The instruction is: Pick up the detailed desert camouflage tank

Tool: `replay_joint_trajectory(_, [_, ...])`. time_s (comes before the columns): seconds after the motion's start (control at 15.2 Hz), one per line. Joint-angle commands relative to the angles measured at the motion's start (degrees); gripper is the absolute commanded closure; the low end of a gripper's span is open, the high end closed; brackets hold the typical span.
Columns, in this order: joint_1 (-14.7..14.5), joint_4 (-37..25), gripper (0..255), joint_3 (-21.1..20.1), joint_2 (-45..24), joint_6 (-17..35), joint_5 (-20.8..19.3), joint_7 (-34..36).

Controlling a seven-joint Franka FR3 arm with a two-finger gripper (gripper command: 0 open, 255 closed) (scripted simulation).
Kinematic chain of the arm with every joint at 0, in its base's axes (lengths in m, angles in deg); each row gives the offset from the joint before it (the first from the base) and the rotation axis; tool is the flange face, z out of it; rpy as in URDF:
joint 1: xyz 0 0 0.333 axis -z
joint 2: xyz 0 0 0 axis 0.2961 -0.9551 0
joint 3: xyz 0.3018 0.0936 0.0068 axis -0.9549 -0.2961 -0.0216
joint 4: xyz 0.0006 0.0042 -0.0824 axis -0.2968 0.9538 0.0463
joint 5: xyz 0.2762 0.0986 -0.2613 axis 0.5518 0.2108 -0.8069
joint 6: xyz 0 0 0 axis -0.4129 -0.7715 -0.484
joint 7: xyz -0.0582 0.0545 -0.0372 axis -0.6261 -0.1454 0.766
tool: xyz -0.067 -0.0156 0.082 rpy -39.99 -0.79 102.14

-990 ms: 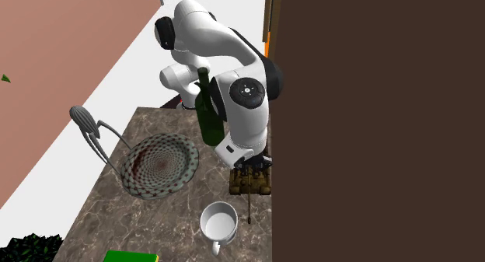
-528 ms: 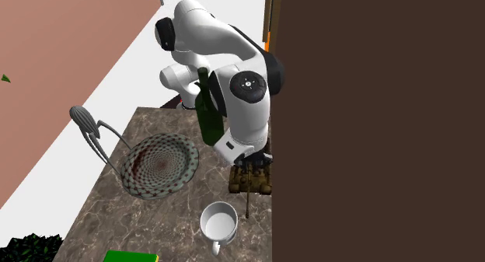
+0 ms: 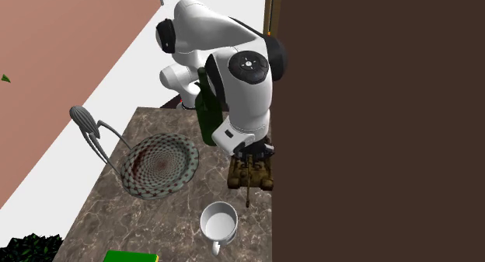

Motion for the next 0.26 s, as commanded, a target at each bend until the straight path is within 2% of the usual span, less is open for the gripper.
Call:
replay_joint_trajectory(0.0, [0.1,-2.2,255,0.0,-0.3,-1.7,0.1,0.1])
replay_joint_trajectory(0.2, [0.3,-3.8,255,0.0,-0.8,-2.9,0.2,0.1])
